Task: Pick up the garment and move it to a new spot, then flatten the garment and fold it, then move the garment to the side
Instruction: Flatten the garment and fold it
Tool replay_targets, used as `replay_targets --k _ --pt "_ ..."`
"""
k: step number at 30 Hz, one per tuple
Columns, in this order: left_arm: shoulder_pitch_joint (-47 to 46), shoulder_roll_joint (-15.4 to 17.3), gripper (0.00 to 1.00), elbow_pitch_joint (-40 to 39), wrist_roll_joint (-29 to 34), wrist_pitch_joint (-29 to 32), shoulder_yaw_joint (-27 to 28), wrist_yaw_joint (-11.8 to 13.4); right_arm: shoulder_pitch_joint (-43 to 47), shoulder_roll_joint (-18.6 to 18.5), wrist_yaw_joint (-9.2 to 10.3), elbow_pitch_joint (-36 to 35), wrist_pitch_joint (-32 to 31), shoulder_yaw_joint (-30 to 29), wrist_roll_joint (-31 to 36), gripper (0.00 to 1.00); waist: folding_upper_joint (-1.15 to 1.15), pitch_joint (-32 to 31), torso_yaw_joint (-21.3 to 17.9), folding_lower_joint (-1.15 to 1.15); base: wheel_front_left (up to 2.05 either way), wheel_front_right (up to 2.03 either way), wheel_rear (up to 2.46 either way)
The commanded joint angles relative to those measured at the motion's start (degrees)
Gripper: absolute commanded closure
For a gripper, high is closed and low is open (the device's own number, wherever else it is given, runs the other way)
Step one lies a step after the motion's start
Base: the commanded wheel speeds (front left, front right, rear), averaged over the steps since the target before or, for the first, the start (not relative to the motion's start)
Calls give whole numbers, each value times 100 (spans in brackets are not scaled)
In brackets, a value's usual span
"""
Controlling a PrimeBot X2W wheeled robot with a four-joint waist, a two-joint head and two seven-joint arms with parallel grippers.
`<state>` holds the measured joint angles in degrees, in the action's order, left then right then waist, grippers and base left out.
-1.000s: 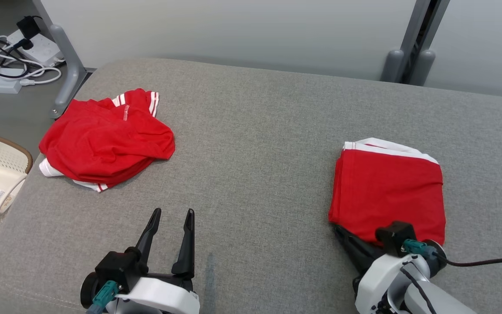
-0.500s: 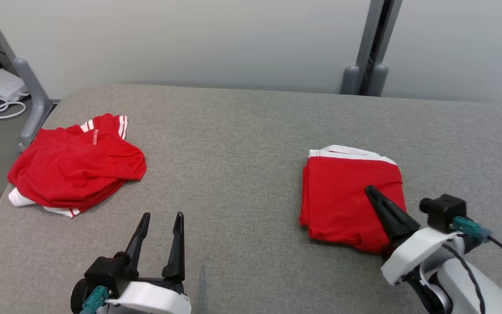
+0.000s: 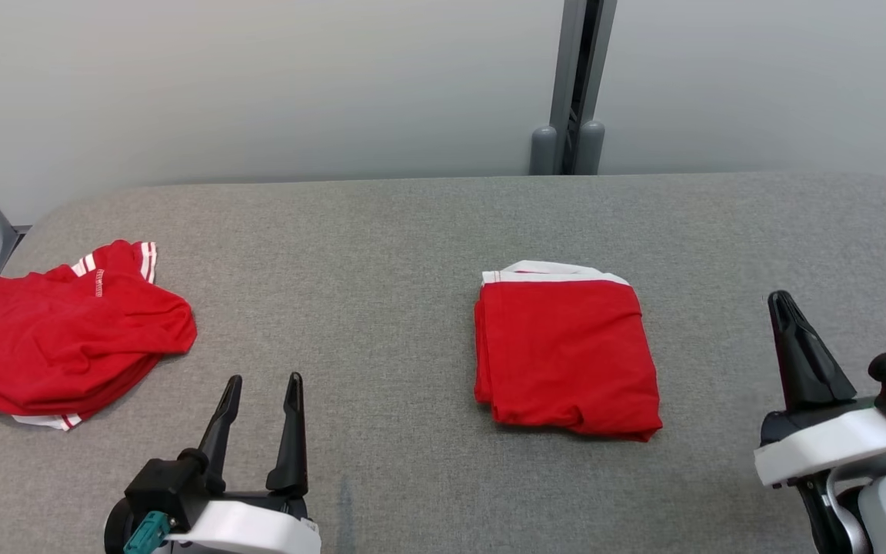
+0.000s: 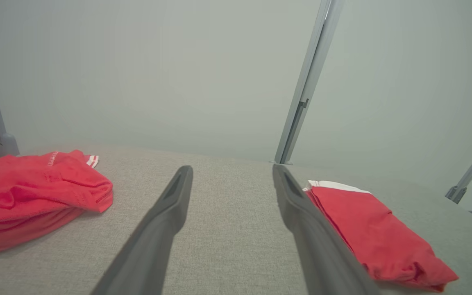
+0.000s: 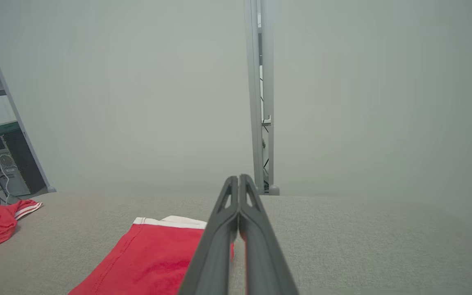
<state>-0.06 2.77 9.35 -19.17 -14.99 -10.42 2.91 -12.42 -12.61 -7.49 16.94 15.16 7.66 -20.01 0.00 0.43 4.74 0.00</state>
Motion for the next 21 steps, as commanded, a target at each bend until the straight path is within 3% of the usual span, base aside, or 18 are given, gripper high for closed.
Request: replay_targets --k 1,6,7,8,9,21 --pt "64 24 0 -30 38 -20 34 5 161 72 1 -117 4 -161 140 100 0 -7 -45 0 0 0 0" --pt "116 24 0 -41 2 -20 19 6 400 257 1 -226 3 -499 499 100 0 -6 -104 0 0 0 0" --pt "131 23 0 -26 -38 -20 -1 -2 420 333 1 -251 3 -568 506 75 0 2 -108 0 0 0 0" --pt "130 24 0 -23 -62 -20 -7 1 446 391 1 -282 4 -631 537 27 0 10 -109 0 0 0 0" --pt "129 25 0 -22 -76 -20 -19 8 482 428 1 -302 3 -659 572 0 0 17 -107 0 0 0 0" --pt "131 23 0 -19 -40 -20 -31 36 614 562 1 -287 3 -718 729 0 0 22 -61 0 0 0 0"
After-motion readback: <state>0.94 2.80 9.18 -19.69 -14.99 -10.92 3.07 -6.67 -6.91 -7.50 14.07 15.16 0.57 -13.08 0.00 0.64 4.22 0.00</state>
